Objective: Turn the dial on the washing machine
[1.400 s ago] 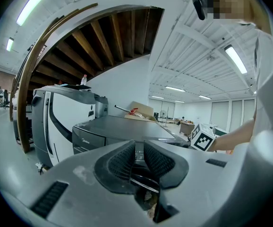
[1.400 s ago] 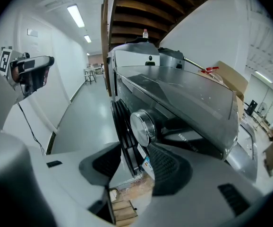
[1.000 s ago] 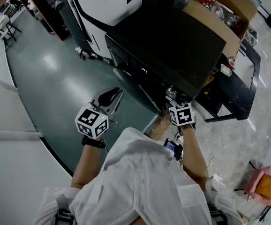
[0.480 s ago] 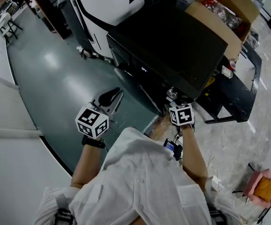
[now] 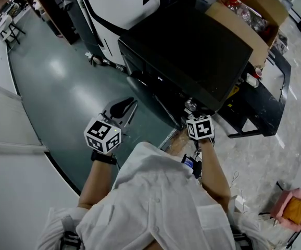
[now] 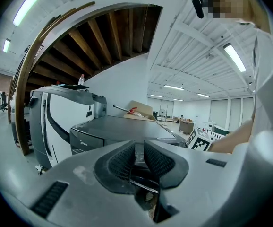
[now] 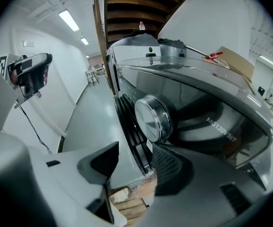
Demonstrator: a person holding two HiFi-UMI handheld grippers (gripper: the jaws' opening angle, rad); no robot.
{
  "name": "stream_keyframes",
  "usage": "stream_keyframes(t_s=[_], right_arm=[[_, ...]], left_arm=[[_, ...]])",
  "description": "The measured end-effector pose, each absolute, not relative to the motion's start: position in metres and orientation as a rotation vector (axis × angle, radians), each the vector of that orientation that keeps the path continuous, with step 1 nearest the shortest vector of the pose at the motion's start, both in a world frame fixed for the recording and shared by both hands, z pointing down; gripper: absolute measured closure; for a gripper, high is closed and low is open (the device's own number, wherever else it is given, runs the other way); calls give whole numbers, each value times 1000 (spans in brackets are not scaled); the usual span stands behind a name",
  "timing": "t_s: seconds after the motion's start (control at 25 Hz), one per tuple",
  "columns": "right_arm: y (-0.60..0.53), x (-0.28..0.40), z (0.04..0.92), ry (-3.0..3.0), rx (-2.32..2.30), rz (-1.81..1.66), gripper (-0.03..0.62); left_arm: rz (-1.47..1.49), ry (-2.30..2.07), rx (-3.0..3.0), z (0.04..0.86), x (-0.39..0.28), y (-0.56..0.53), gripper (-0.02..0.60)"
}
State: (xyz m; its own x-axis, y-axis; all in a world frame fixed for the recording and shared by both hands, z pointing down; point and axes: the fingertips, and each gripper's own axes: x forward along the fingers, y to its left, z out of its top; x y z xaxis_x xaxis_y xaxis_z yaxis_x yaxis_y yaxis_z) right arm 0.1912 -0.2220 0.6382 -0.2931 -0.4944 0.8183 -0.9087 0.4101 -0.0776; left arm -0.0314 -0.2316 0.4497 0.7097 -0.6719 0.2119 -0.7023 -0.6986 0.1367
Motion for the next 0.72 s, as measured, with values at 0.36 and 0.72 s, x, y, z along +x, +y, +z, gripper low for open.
stream_keyframes(t_s=[0.36,0.72], right_arm=[[-226,184,650,-1950,1148,756,370],[-223,172,654,-1974,1101,759,382]], left_arm=[[218,-1119,2710,448,-32,-237,522],[214,-1141,2696,448,-38,-240,522]])
